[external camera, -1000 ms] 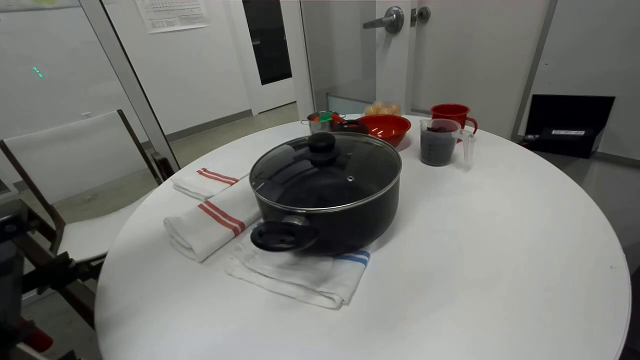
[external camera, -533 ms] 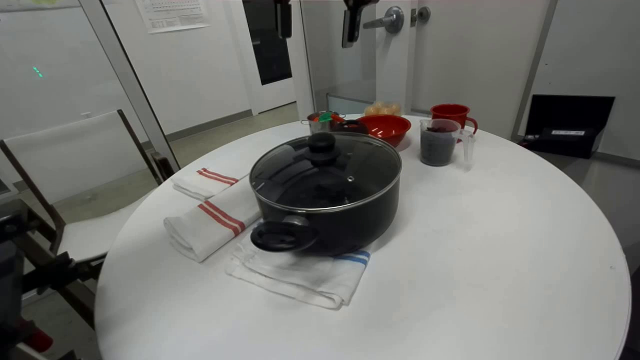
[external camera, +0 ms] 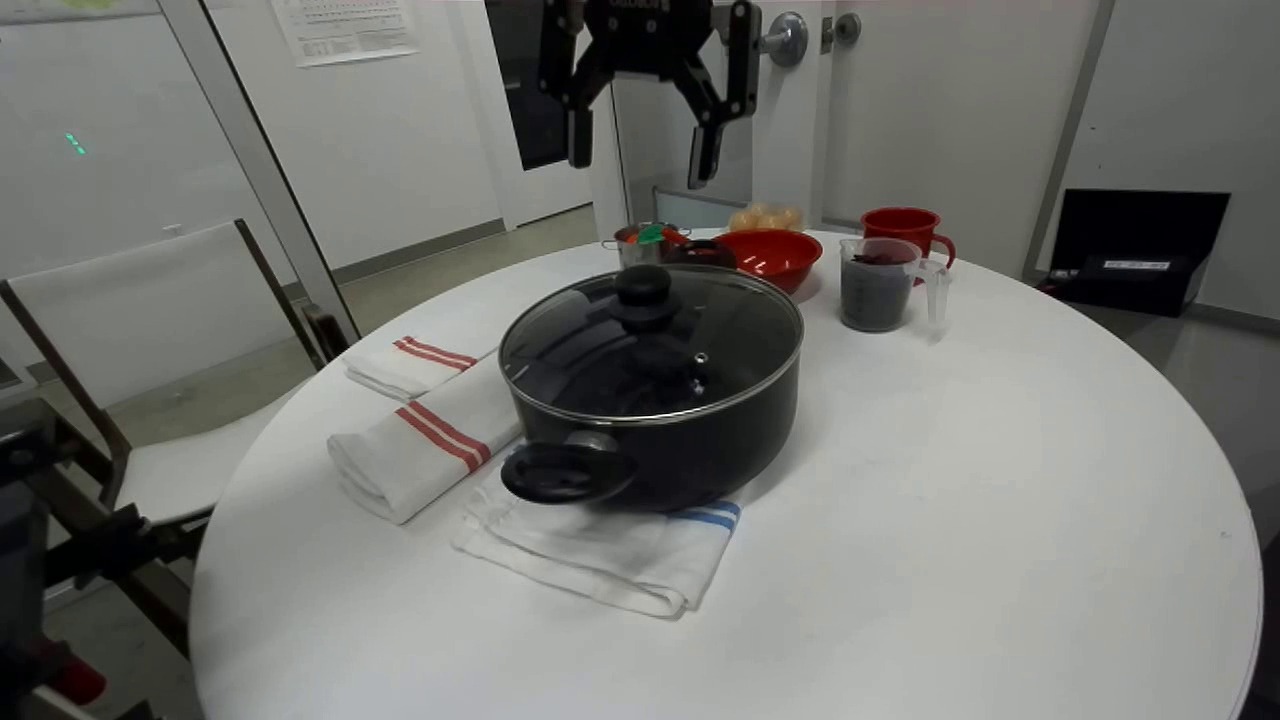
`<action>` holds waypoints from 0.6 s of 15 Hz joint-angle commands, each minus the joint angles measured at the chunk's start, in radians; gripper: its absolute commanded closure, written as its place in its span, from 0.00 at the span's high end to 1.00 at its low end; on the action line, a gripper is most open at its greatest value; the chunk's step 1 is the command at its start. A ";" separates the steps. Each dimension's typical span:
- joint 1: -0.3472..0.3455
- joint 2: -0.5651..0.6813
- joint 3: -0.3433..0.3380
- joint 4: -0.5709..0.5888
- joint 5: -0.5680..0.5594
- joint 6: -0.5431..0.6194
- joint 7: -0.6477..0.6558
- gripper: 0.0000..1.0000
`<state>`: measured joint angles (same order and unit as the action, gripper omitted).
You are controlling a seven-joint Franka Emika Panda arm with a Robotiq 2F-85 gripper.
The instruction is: Remove the lid from the pot
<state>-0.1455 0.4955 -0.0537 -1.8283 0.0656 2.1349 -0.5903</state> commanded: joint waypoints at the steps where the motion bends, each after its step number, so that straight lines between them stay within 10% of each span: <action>1: -0.004 0.043 0.014 0.039 -0.060 -0.022 0.042 1.00; 9: 0.005 0.089 0.039 0.016 -0.107 0.035 0.091 1.00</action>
<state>-0.1413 0.5613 -0.0268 -1.8203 -0.0125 2.1486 -0.5371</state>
